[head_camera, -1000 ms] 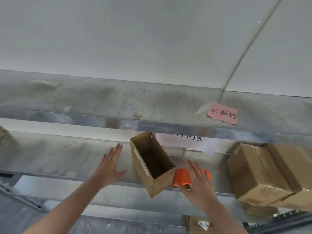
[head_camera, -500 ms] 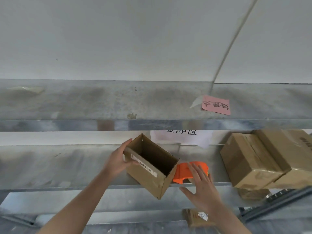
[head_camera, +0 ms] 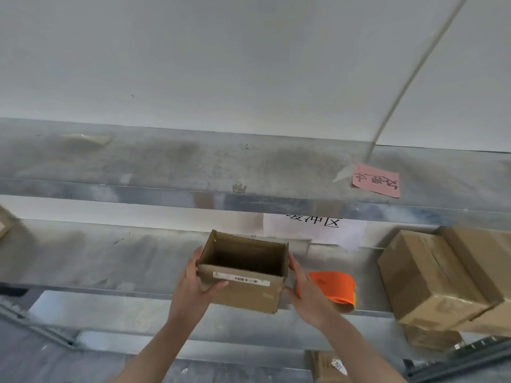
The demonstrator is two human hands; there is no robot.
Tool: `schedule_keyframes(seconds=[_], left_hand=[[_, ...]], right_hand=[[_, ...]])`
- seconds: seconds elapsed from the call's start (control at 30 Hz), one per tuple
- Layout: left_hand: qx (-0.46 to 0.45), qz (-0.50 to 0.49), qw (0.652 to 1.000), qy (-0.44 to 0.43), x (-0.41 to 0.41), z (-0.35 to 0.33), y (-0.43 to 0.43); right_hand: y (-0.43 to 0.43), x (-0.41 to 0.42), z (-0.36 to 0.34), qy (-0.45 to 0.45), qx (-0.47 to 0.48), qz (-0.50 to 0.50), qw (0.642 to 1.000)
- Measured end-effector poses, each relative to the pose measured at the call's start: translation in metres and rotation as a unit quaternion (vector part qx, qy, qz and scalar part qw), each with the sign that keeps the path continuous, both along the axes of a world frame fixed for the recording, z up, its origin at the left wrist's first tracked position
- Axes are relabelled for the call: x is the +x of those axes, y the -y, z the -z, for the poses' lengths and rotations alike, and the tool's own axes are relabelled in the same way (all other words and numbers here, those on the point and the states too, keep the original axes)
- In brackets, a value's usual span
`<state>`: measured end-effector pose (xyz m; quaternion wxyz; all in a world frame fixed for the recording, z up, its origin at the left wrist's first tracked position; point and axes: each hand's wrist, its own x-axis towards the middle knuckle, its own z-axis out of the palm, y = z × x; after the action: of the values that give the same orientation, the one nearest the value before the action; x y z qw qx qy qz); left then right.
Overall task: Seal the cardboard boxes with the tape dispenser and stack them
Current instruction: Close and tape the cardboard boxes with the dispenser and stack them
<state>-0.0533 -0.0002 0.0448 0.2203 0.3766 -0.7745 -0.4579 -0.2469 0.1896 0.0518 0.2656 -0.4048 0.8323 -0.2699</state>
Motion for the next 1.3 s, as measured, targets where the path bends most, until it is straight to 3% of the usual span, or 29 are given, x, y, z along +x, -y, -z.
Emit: schedule_keyframes(seconds=[0.3, 0.57, 0.7, 0.8, 0.97, 1.13, 1.23, 1.3], left_hand=[[0.056, 0.079, 0.995, -0.021, -0.004, -0.021, 0.042], [-0.072, 0.202, 0.973, 0.086, -0.012, -0.023, 0.056], [-0.133, 0.127, 0.980, 0.080, -0.038, -0.029, 0.068], [-0.161, 0.140, 0.970, 0.114, -0.052, -0.027, 0.077], [-0.020, 0.215, 0.969, 0.122, -0.060, -0.030, 0.082], [0.100, 0.210, 0.970, 0.065, -0.055, -0.034, 0.080], [0.178, 0.252, 0.951, 0.006, -0.038, -0.028, 0.081], [0.158, 0.307, 0.937, 0.049, -0.029, -0.018, 0.080]], right_hand=[[0.002, -0.023, -0.001, 0.028, -0.030, 0.028, 0.999], [0.010, -0.025, 0.000, 0.125, -0.075, -0.001, 0.989], [0.015, -0.023, -0.003, 0.067, -0.098, 0.021, 0.993], [0.014, -0.020, -0.008, 0.019, -0.083, 0.006, 0.996], [0.007, -0.022, -0.009, 0.009, -0.089, -0.041, 0.995], [0.006, -0.020, -0.008, 0.183, -0.133, 0.003, 0.974], [0.008, -0.021, -0.009, 0.134, -0.083, -0.008, 0.987], [0.008, -0.024, -0.006, 0.077, -0.042, -0.020, 0.996]])
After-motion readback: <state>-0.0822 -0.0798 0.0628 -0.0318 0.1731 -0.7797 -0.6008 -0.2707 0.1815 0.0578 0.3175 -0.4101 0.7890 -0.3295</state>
